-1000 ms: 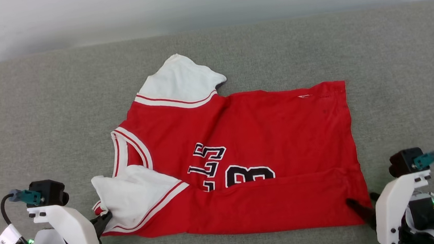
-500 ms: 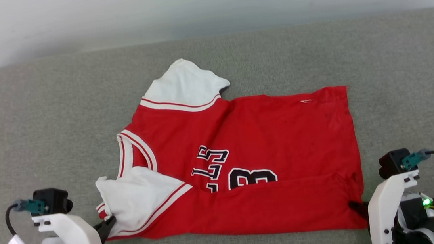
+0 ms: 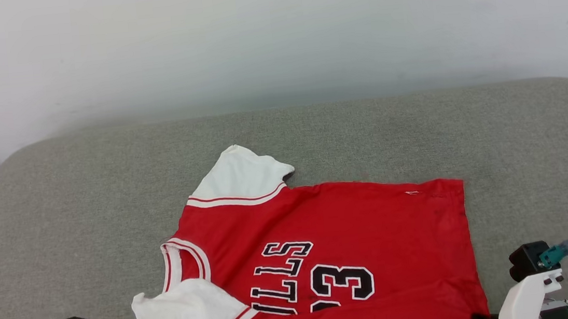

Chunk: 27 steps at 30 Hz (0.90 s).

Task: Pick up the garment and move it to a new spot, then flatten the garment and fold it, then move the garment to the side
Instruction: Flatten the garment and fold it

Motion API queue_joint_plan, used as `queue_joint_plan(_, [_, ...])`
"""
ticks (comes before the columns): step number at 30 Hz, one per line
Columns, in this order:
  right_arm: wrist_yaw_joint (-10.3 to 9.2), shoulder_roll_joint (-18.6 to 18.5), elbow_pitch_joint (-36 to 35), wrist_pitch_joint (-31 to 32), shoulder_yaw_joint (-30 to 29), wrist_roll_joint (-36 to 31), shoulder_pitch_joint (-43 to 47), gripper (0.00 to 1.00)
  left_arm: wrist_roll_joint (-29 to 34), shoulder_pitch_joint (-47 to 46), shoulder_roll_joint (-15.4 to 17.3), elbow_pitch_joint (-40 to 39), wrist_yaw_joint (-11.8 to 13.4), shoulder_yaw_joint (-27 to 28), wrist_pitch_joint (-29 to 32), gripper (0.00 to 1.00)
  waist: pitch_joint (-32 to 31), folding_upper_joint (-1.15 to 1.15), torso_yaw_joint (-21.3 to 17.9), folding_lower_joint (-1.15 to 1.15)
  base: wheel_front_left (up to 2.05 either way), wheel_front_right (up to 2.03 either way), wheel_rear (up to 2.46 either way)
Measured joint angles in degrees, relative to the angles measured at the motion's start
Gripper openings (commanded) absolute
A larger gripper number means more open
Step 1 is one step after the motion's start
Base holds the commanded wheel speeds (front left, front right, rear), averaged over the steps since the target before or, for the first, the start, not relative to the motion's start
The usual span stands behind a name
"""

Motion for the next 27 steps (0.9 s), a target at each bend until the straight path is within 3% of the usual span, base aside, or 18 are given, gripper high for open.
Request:
queue_joint_plan(3, [0.00,0.11,0.03,0.16,-0.47,0.19,1.17,0.00,-1.12,1.46,-0.76,0.45,0.21,-0.09,0.11,0.00,-0.31,0.00,0.06,0.00,0.00,0.00,0.00])
queue_joint_plan(4, [0.00,0.23,0.22,-0.01,-0.48,0.19,1.38,0.16,-1.18,1.62,-1.21,1.09,0.10,-0.36,-0.14,0.00,-0.33,0.00,0.04,0.00,0.00,0.00,0.00])
queue_joint_plan(5, [0.00,0.27,0.51,-0.33,-0.48,0.18,1.56,0.94,-1.09,1.59,-1.71,1.78,-0.26,-0.68,-0.52,0.17,-0.32,0.00,0.09,0.00,0.00,0.00,0.00])
queue_joint_plan(6, [0.00,0.48,0.85,-0.99,-0.76,0.21,1.88,1.00,-0.92,1.42,-2.34,2.69,-0.69,-0.93,-0.89,1.00,-0.30,0.00,0.22,0.00,0.00,0.00,0.00])
queue_joint_plan(10, [0.00,1.14,0.58,-7.16,-0.76,-0.82,3.05,1.00,0.09,-0.19,-4.88,6.01,-2.37,-2.00,-3.08,1.00,-0.28,0.00,0.47,0.00,0.00,0.00,0.00])
queue_joint_plan(17, [0.00,4.14,-3.49,-28.28,-3.61,-8.24,3.72,1.00,6.97,-5.90,-5.47,7.71,-3.20,-0.69,-12.83,1.00,-0.62,0.00,-0.35,0.01,0.00,0.00,0.00])
queue_joint_plan(21, [0.00,6.69,-4.34,-34.35,-5.49,-12.26,3.26,1.00,10.88,-10.50,-6.24,8.62,-2.83,0.00,-17.98,1.00,-0.46,0.00,-1.55,0.00,0.00,0.00,0.00])
queue_joint_plan(27, [0.00,9.38,-7.32,-37.83,-7.43,-16.19,0.23,1.00,15.53,-18.25,-8.46,11.58,-1.53,0.37,-23.21,1.00,1.27,0.00,-3.63,0.00,0.00,0.00,0.00])
